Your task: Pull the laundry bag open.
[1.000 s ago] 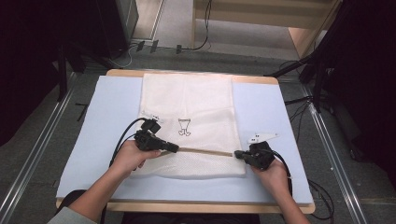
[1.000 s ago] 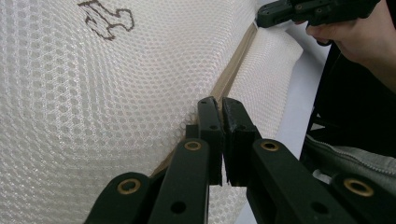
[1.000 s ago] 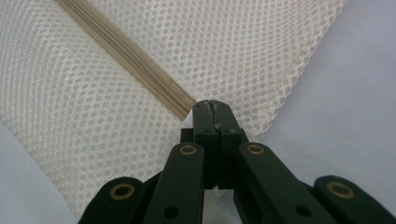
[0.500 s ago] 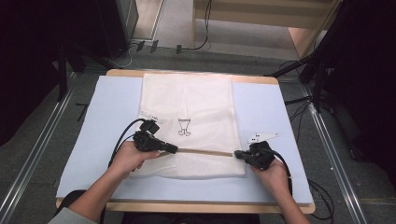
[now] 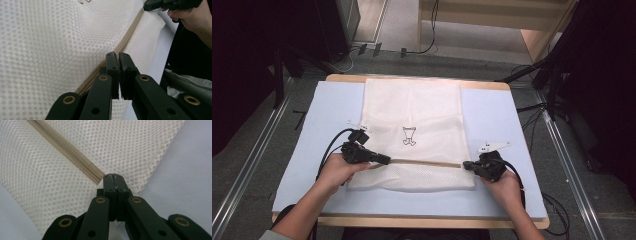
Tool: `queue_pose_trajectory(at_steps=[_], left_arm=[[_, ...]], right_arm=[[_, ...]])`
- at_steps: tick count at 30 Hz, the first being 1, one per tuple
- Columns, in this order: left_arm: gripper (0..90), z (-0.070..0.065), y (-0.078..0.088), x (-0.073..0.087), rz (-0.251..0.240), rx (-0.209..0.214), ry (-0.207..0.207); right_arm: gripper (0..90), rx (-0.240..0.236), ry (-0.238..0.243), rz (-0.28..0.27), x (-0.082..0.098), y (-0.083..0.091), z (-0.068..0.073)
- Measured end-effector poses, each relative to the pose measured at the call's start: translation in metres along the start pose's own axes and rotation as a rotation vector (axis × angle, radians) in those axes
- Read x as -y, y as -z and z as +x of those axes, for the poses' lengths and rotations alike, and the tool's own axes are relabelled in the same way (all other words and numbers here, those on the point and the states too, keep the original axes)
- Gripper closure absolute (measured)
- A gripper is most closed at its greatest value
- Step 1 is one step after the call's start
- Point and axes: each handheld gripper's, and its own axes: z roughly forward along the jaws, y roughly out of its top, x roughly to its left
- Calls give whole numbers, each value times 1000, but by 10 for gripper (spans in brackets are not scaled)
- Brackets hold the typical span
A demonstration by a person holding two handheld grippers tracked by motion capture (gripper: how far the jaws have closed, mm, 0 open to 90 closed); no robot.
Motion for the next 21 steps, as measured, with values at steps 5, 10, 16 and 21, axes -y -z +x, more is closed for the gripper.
queue_pose_trajectory(at_steps=[5,10,16,21], left_arm=[[889,4,10,6,-13,-14,11],[889,4,12,9,-15,-15,14],[889,5,13,11,-18,-17,22],[889,5,15,11,-16,-32,12]], right_arm=[[900,-8,18,2,0,0,-1],[900,-18,20,9,-2,0,-2],[900,-30,33,6,-1,0,-4],[900,-33,35,4,-1,0,-4]])
